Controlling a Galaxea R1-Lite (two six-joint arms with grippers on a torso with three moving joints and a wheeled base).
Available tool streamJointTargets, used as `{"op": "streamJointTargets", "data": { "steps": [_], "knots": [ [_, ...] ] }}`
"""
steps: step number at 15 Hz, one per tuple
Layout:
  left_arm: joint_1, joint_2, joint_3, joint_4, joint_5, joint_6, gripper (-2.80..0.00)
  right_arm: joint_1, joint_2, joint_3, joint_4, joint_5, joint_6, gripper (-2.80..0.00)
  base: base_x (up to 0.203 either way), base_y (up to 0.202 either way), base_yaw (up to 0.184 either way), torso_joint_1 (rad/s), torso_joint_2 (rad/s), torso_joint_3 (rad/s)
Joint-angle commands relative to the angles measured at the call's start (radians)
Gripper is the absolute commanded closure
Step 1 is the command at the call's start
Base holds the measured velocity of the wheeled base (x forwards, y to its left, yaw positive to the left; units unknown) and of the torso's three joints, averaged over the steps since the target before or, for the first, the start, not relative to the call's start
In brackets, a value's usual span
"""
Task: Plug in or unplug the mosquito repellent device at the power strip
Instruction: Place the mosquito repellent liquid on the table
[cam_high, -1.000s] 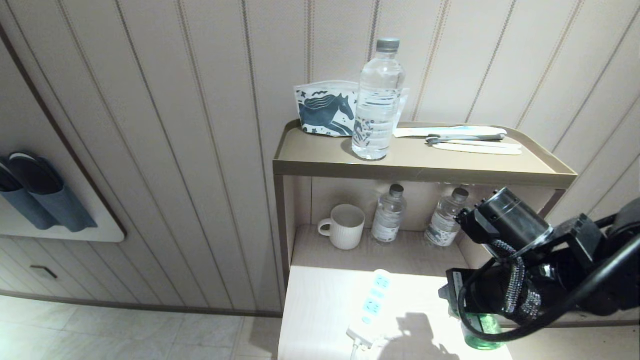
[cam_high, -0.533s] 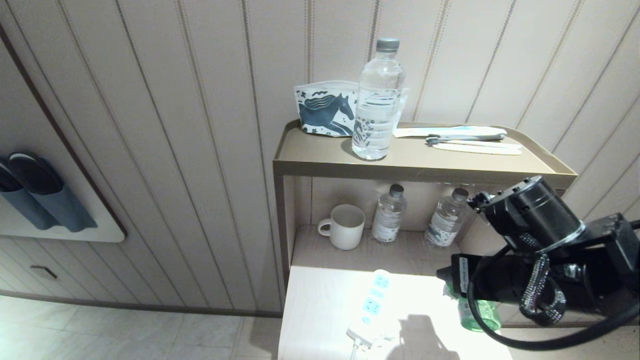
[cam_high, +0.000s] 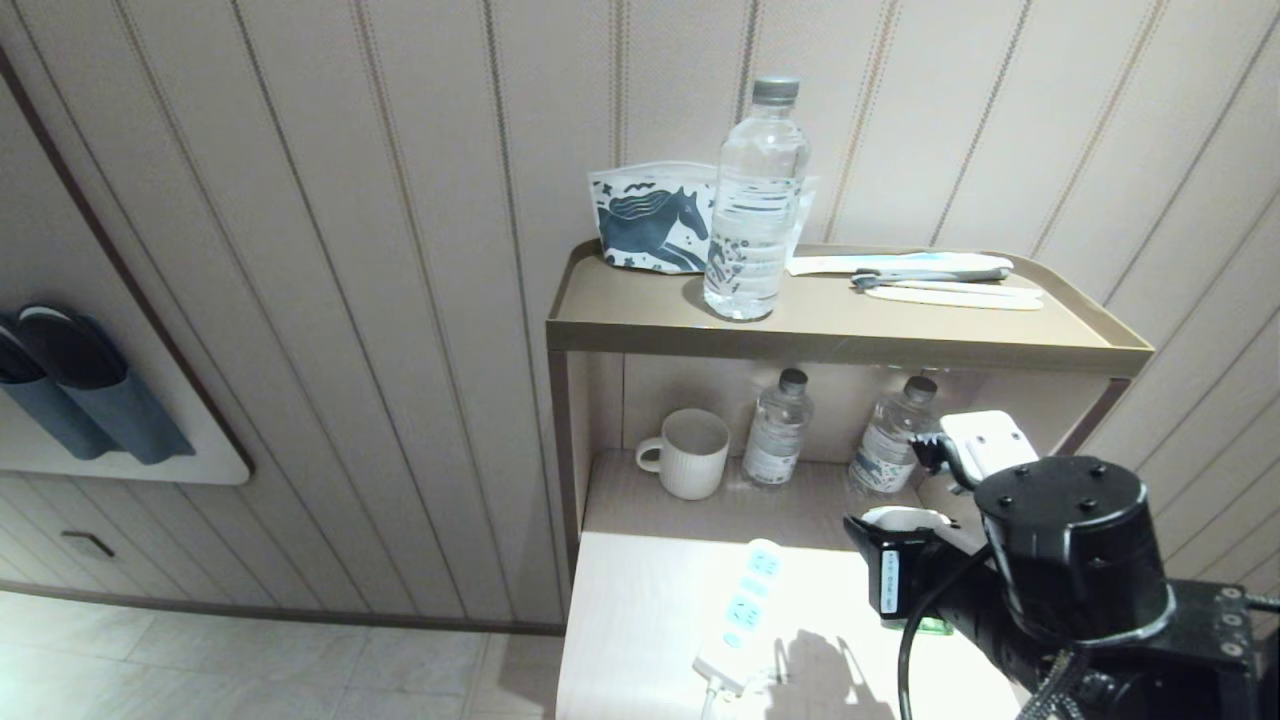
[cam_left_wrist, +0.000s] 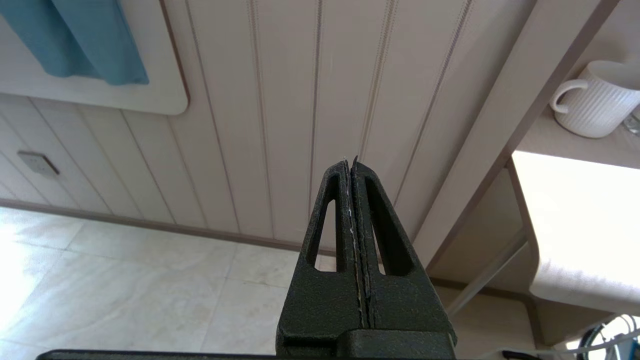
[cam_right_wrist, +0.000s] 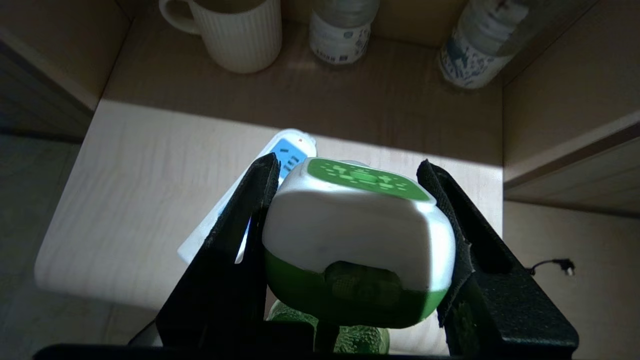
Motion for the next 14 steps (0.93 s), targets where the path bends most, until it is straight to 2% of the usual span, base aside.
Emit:
{"op": "streamJointTargets", "data": {
  "steps": [1,2,7,11,14],
  "knots": [
    [0.000,0.002,0.000,0.004,0.000,-0.004,0.00,0.011,0.051,0.070,-0.224,-0.028,-0.057,0.00,0.000,0.000,0.000,0.000,0.00,0.000],
    [0.000,0.002,0.000,0.004,0.000,-0.006,0.00,0.007,0.076,0.099,-0.291,-0.041,-0.101,0.00,0.000,0.000,0.000,0.000,0.00,0.000],
    [0.000,0.002,0.000,0.005,0.000,-0.006,0.00,-0.011,0.233,0.173,-0.559,-0.074,-0.166,0.00,0.000,0.000,0.000,0.000,0.00,0.000],
    [0.000,0.002,0.000,0.004,0.000,-0.006,0.00,-0.008,0.506,0.230,-0.933,-0.162,-0.262,0.00,0.000,0.000,0.000,0.000,0.00,0.000],
    [0.000,0.002,0.000,0.005,0.000,-0.006,0.00,-0.011,0.548,0.248,-1.025,-0.196,-0.295,0.00,0.000,0.000,0.000,0.000,0.00,0.000]
  ]
}}
